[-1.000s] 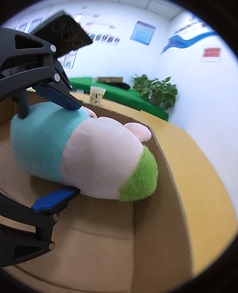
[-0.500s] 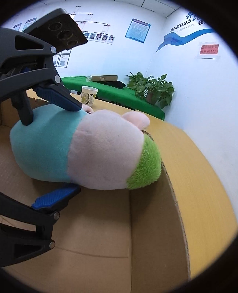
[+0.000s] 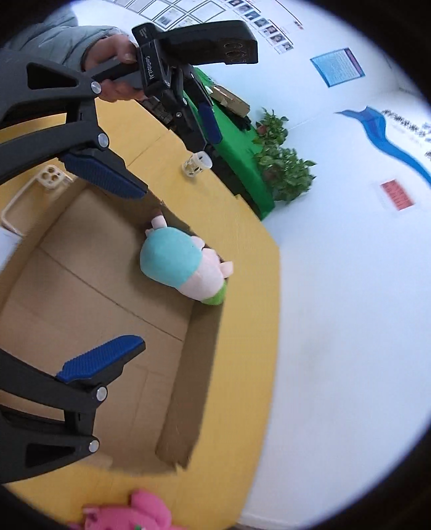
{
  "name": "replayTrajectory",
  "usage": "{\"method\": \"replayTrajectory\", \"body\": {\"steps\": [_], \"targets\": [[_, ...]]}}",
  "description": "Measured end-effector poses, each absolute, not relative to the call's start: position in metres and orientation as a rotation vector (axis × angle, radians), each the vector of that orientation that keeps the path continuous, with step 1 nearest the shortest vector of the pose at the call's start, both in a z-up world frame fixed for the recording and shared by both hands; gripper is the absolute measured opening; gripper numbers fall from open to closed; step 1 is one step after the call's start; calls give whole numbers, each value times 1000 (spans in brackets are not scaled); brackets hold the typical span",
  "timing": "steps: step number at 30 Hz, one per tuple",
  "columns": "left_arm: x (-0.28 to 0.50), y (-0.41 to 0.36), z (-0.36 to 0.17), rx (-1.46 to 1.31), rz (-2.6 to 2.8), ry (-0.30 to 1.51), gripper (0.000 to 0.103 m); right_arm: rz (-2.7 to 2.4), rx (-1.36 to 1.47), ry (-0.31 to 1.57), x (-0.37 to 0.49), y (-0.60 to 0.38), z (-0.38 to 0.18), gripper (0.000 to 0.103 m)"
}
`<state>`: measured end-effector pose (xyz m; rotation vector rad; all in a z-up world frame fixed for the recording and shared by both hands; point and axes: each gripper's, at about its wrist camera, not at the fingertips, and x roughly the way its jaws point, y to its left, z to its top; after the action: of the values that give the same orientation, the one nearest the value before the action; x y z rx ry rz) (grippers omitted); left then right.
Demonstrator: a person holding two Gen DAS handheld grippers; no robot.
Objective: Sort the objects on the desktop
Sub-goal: 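Withdraw both tools and reach toward the black UGREEN box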
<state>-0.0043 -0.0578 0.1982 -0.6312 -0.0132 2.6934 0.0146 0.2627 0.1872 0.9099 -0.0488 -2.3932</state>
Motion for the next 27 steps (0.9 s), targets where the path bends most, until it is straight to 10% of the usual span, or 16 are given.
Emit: {"method": "replayTrajectory", "body": {"steps": [10, 27], "targets": [[111, -33, 185, -649, 2672, -33, 103, -2523, 874, 97, 152, 295, 193, 85], [159, 50, 21, -1195, 2249, -108, 103, -2274, 1219, 389, 224, 241, -12, 85]]}}
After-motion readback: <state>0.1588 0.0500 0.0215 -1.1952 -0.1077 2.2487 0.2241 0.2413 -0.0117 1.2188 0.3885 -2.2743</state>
